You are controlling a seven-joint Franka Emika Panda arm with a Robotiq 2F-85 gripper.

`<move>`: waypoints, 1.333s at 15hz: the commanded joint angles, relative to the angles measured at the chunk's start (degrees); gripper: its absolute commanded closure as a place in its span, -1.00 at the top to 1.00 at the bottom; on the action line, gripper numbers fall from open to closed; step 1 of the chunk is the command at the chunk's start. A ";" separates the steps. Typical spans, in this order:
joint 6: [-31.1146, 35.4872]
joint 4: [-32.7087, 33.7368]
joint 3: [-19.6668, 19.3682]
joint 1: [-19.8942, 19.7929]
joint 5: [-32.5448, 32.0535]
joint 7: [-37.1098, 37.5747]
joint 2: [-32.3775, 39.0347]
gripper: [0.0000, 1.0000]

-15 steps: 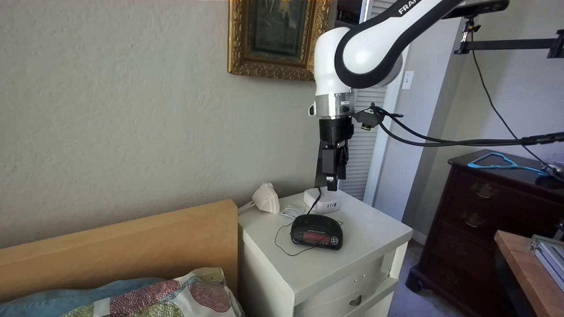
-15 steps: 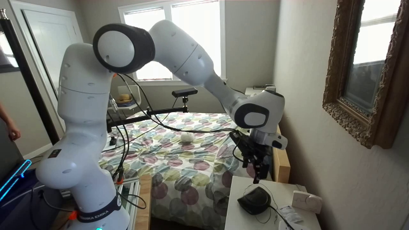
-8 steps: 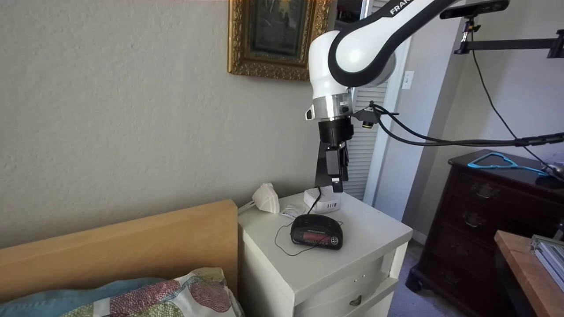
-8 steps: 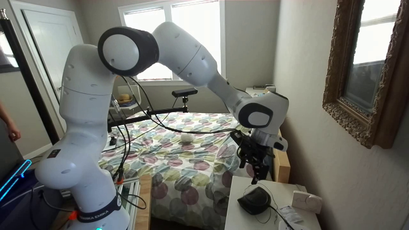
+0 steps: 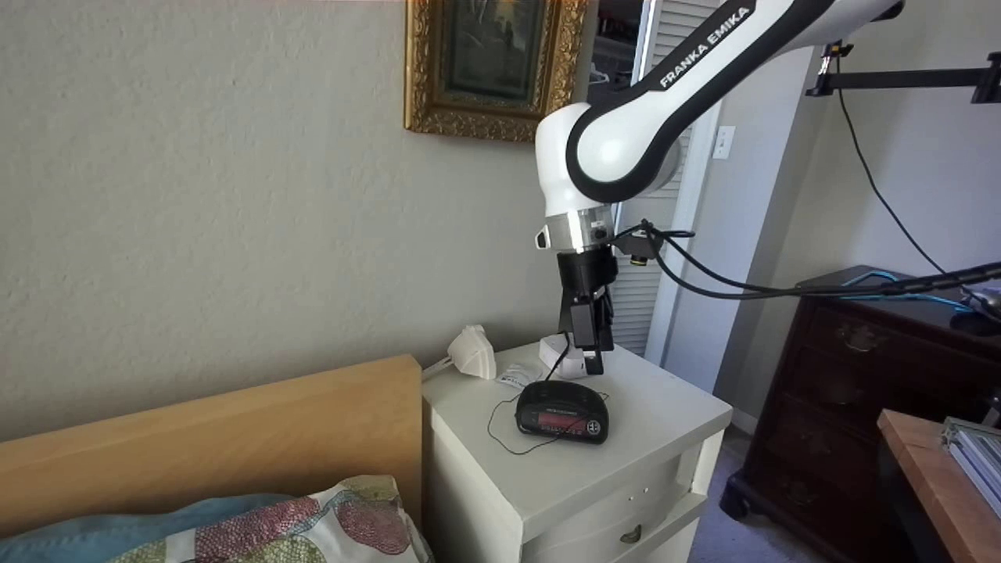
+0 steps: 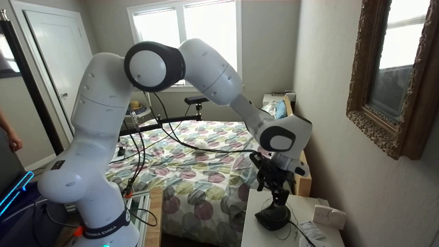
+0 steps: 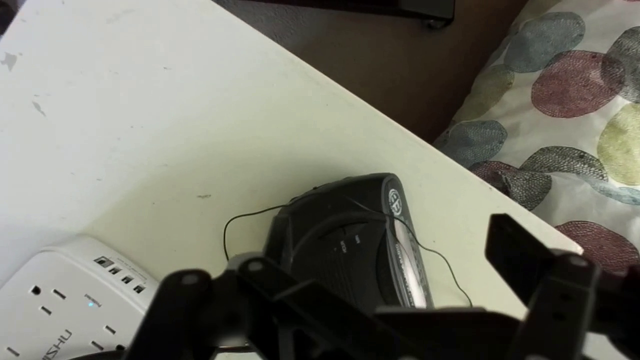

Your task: Move the white object to the left

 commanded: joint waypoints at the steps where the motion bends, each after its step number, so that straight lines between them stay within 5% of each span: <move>1: 2.04 5.25 0.10 -0.17 -0.48 1.16 6.56 1.00; 7: 7.21 8.65 -1.17 1.74 -3.86 4.08 11.11 1.00; 20: 1.73 9.79 2.06 -1.97 -2.21 -5.42 12.86 1.00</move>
